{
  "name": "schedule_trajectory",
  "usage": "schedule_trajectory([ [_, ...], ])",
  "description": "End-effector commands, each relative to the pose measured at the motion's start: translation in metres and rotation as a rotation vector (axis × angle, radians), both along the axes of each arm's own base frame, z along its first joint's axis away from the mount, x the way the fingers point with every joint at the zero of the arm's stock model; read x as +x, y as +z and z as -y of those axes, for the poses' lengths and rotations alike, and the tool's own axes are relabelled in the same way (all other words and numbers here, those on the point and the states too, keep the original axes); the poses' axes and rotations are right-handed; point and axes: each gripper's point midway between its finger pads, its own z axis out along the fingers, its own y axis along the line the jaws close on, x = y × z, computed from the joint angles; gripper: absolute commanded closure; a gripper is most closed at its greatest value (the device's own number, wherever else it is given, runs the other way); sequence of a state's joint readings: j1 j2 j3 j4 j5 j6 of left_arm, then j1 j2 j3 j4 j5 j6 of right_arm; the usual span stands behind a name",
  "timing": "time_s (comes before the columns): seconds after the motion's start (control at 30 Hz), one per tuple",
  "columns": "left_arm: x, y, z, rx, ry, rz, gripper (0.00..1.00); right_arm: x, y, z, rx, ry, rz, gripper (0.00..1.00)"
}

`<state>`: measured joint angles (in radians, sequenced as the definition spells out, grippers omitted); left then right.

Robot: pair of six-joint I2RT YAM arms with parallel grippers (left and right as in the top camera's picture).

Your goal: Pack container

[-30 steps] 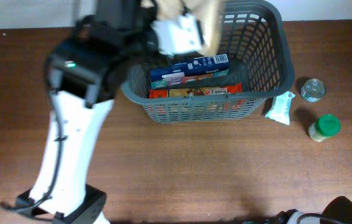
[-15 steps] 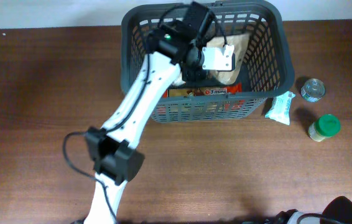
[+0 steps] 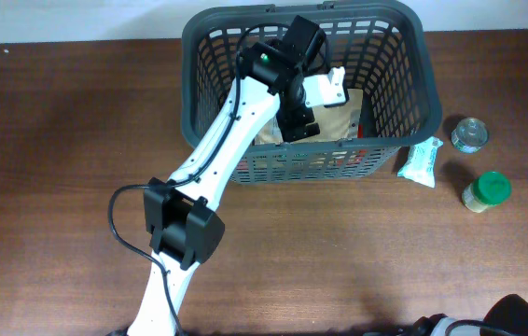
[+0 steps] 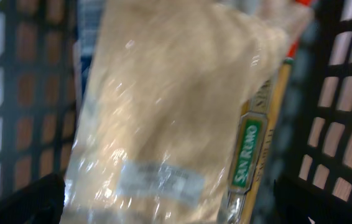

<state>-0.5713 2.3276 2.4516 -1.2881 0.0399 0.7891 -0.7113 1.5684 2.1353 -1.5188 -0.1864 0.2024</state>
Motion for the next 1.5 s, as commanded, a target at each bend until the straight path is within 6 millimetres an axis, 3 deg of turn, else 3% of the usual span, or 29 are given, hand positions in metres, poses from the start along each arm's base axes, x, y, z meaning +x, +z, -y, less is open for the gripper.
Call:
schedule_trajectory([
  [0.0, 0.014, 0.052, -0.022, -0.011, 0.21, 0.127, 0.01, 0.001, 0.0, -0.001, 0.007, 0.007, 0.004, 0.01],
  [0.1, 0.013, 0.106, -0.034, -0.098, 0.285, 0.214, 0.01, 0.001, 0.0, -0.001, 0.007, 0.007, 0.004, 0.01],
  [0.23, 0.001, 0.193, -0.066, -0.222, 0.334, 0.367, 0.01, 0.001, 0.0, -0.001, 0.007, 0.007, 0.004, 0.01],
  [0.4, -0.024, 0.282, -0.128, -0.353, 0.451, 0.54, 0.01, 0.001, 0.0, -0.001, 0.007, 0.007, 0.004, 0.01],
  [0.57, -0.035, 0.315, -0.214, -0.424, 0.706, 0.601, 0.01, 0.001, 0.0, 0.0, 0.004, 0.004, 0.003, 0.01],
  [0.67, -0.034, 0.313, -0.278, -0.472, 0.958, 0.59, 0.01, 0.008, 0.005, 0.001, -0.002, 0.018, 0.04, 0.01],
  [0.77, -0.03, 0.296, -0.335, -0.511, 1.21, 0.55, 0.01, 0.013, 0.008, -0.003, 0.014, 0.041, 0.068, 0.02],
  [0.83, -0.029, 0.28, -0.364, -0.519, 1.34, 0.512, 0.01, 0.014, 0.009, -0.002, 0.009, 0.041, 0.073, 0.01],
  [0.9, -0.027, 0.263, -0.381, -0.517, 1.406, 0.465, 0.01, 0.021, 0.015, -0.003, 0.005, 0.059, 0.112, 0.01],
  [1.03, -0.023, 0.23, -0.397, -0.466, 1.459, 0.38, 0.01, 0.015, 0.01, 0.002, -0.009, 0.032, 0.073, 0.01],
  [1.2, -0.022, 0.198, -0.398, -0.41, 1.482, 0.289, 0.01, 0.003, -0.002, 0.008, -0.048, 0.03, -0.019, 0.01],
  [1.33, -0.024, 0.185, -0.397, -0.382, 1.492, 0.245, 0.01, -0.013, -0.04, 0.017, -0.014, -0.018, -0.183, 0.01],
  [1.47, -0.027, 0.182, -0.396, -0.374, 1.494, 0.23, 0.01, -0.015, -0.102, 0.013, 0.114, -0.002, -0.322, 0.01],
])
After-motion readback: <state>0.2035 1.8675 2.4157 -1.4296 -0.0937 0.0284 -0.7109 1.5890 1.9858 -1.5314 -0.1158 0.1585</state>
